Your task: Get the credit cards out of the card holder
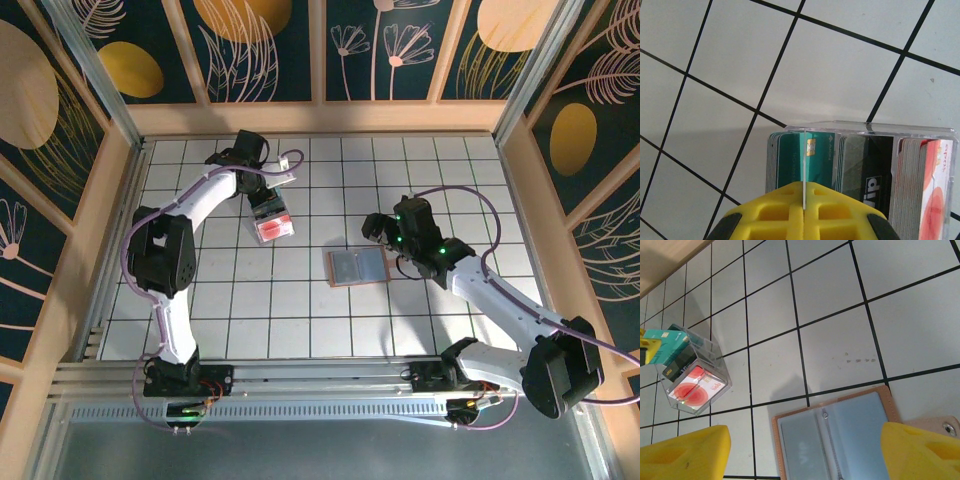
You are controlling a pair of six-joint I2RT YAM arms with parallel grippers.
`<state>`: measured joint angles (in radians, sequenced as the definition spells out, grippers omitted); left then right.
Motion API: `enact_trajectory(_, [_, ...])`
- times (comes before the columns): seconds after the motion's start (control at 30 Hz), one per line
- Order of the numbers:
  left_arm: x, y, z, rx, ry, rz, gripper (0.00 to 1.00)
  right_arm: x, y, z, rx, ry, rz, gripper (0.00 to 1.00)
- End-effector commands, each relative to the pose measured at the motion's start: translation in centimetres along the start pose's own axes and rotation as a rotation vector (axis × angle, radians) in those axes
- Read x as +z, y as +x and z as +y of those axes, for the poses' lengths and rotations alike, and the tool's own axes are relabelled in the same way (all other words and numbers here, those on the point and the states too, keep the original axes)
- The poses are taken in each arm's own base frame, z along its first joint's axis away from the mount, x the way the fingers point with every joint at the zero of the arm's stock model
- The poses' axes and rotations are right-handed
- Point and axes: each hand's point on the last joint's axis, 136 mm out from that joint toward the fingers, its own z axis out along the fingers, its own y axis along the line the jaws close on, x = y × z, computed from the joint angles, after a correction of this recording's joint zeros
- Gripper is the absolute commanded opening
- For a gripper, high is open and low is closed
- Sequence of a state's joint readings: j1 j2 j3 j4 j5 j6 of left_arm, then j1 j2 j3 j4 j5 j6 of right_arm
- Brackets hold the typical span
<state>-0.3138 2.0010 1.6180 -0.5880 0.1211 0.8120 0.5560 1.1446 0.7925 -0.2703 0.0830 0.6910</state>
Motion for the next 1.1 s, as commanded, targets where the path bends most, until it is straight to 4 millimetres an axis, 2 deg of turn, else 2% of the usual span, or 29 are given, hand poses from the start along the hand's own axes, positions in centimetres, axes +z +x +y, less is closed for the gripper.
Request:
enact_trajectory(0.0, [0.4, 0.7, 0.1, 0.021, 0.020, 0.035, 0.00, -0.6, -1.4, 0.4, 0.022, 0.005, -0.042, 0.79])
enact_trajectory(0.27, [1.1, 1.4, 0.0, 0.016, 0.023, 0.064, 0.00, -0.5, -1.3, 0.5, 0.023, -0.005, -0.041, 0.79])
enact_trajectory(0.47, [1.0, 1.3, 0.1, 0.000, 0.030, 0.069, 0.18, -0.3, -1.2, 0.8, 0.019, -0.018, -0.036, 0.79])
enact_trajectory(0.6, [0.3, 0.6, 0.1, -0.008, 0.039, 0.047, 0.23, 0.0, -1.1, 0.9, 0.013, -0.023, -0.028, 0.79])
enact_trajectory(0.67, [-0.2, 0.1, 0.1, -0.012, 0.043, 0.029, 0.23, 0.2, -1.1, 1.0, 0.004, -0.021, -0.023, 0.79])
enact_trajectory(0.8, [-2.0, -1.2, 0.3, -0.035, 0.042, -0.016, 0.22, 0.6, -0.1, 1.5, -0.054, -0.009, 0.007, 0.74])
enact_trajectory(0.9, [-4.2, -2.4, 0.4, -0.068, 0.029, -0.070, 0.22, 1.1, 1.5, 1.6, -0.127, 0.027, 0.046, 0.67])
enact_trajectory(1.07, [-8.5, -4.4, 1.2, -0.197, -0.037, -0.190, 0.31, 2.2, 4.9, 1.5, -0.276, 0.125, 0.125, 0.54])
